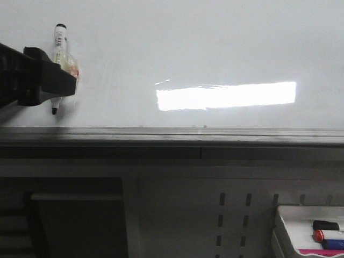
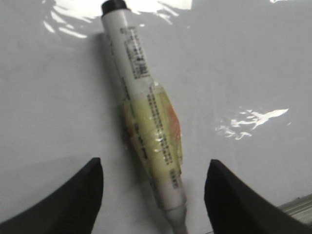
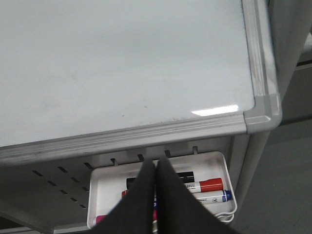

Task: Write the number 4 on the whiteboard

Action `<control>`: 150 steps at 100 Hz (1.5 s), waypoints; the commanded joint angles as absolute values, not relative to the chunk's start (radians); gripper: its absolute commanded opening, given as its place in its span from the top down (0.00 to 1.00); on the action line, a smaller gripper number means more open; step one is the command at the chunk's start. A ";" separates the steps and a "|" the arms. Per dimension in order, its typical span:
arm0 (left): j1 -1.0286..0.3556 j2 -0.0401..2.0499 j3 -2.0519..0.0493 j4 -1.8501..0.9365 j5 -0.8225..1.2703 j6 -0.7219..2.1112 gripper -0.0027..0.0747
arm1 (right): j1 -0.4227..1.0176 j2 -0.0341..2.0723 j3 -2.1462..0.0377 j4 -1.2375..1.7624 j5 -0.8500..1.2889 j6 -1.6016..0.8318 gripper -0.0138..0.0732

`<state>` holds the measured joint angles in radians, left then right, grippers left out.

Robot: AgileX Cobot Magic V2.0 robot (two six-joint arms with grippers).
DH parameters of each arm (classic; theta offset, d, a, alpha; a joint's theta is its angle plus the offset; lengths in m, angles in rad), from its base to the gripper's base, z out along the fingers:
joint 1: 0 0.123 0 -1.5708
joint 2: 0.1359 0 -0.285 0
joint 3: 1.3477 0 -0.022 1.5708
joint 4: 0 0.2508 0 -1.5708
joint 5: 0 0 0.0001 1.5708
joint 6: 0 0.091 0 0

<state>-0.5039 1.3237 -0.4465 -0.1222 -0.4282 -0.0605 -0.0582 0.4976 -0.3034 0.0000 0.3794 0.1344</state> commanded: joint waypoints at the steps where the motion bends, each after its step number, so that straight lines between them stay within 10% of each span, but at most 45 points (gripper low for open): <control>1: -0.512 1.316 -0.476 -0.135 -0.479 -0.077 0.61 | -0.062 0.510 -0.338 0.000 0.316 0.131 0.90; 11: -0.512 1.316 -0.476 -0.135 -0.454 -0.077 0.99 | -0.062 0.510 -0.338 0.034 0.326 0.131 0.90; 84: -0.517 1.113 -0.359 0.686 -0.677 -0.075 0.99 | 0.373 0.747 -0.720 0.509 0.613 -0.513 0.90; 113: -0.517 1.006 -0.328 0.805 -0.695 -0.073 0.99 | 0.673 0.944 -0.883 0.507 0.593 -0.513 0.33; 150: -0.517 0.999 -0.328 0.847 -0.693 -0.073 0.99 | 0.798 1.123 -0.981 0.506 0.452 -0.515 0.39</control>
<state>-0.5107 1.0144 -0.3056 0.8639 -0.6265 -0.0670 0.7870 1.1166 -0.9352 0.4845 0.5499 -0.5032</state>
